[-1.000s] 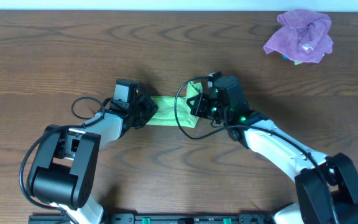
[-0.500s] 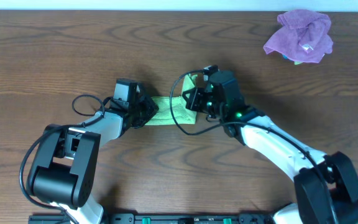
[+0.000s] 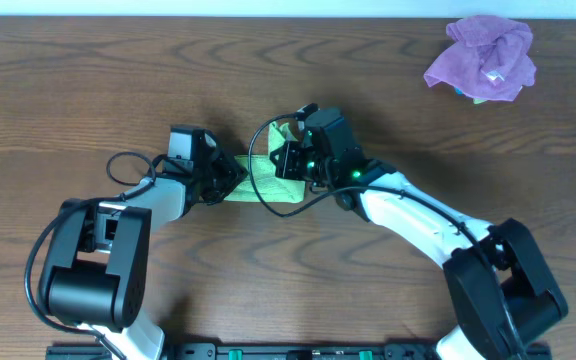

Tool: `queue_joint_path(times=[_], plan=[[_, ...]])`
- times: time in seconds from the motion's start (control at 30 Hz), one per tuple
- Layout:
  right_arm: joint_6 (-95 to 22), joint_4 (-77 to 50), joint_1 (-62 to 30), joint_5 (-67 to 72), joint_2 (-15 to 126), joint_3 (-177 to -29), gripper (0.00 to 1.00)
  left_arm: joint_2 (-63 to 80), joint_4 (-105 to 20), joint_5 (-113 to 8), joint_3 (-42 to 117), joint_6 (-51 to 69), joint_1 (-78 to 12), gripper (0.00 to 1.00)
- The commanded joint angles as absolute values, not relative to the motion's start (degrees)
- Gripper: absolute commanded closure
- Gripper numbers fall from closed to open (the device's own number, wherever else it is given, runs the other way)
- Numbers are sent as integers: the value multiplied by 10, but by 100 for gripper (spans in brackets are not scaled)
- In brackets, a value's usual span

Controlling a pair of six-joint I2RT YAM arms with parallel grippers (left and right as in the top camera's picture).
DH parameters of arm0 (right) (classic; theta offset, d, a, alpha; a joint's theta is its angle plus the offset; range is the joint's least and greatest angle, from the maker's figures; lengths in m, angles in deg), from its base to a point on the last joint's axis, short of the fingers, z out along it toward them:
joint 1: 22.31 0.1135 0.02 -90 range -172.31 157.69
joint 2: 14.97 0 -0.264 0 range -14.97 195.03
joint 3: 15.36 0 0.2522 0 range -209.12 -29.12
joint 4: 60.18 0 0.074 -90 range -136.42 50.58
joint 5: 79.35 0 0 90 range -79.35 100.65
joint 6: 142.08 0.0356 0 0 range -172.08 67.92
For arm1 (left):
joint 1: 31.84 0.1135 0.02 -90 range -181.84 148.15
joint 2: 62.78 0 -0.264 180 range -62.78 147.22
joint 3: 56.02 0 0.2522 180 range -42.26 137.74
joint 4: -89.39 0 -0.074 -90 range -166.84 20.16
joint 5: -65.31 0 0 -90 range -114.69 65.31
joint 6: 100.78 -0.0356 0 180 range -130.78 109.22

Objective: Fold the cloth
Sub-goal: 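Fold the right end of the strip left onto the left end with the right gripper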

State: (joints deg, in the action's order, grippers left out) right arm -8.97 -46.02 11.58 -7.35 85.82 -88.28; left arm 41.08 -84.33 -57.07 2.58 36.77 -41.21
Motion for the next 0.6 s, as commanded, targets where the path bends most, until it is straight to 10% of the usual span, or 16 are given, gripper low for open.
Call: queue_joint_path(times=[0.0,0.57], plan=[[-100,-460,129,-71,868,-896,99,423,-840,-587,30,339,-408,94],[-100,-449,157,-75,911,-951,99,423,-839,-593,30,321,-408,94]])
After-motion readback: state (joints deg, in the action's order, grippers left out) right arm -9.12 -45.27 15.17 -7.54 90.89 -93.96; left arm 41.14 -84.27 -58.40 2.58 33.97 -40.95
